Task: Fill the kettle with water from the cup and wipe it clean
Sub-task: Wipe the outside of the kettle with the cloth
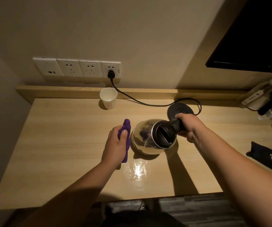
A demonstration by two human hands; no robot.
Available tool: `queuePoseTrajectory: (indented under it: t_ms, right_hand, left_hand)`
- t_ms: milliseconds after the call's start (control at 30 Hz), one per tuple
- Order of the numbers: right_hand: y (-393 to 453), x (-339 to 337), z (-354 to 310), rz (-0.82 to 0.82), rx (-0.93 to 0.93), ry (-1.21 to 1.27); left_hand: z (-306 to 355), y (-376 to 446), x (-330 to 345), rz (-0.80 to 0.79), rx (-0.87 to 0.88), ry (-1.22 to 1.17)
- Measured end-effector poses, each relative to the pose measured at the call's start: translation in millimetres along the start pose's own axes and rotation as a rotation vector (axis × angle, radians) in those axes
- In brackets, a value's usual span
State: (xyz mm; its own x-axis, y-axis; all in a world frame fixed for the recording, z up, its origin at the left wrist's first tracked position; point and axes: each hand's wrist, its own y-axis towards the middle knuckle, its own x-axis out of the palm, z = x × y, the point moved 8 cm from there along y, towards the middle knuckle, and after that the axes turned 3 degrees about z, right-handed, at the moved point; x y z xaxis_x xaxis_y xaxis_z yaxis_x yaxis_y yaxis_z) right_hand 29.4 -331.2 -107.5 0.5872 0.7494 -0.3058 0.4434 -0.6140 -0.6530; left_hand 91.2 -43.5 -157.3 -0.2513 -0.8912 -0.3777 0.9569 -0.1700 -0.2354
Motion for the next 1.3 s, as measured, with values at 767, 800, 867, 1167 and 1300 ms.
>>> queuePoseTrajectory:
  t_ms: [767, 800, 867, 1167, 1300]
  right_hand:
    - [-30, 23, -28, -0.366, -0.725, -1.266]
    - [-28, 26, -29, -0.291, -0.770, -1.340]
    - [-26, 32, -32, -0.133, -0.859, -1.404]
    - [-4, 0, -3, -0.031, -0.718, -0.932]
    - [7, -26, 35, -0.057, -0.550, -0.628]
  left_hand:
    - [1, 0, -23, -0.002, -0.048, -0.040]
    - [3, -1, -22, -0.004, -0.046, -0.040]
    - [5, -1, -20, -0.010, -0.044, -0.049]
    - [8, -2, -14, -0.016, -0.045, -0.080]
    - [14, -1, -5, -0.049, -0.008, -0.084]
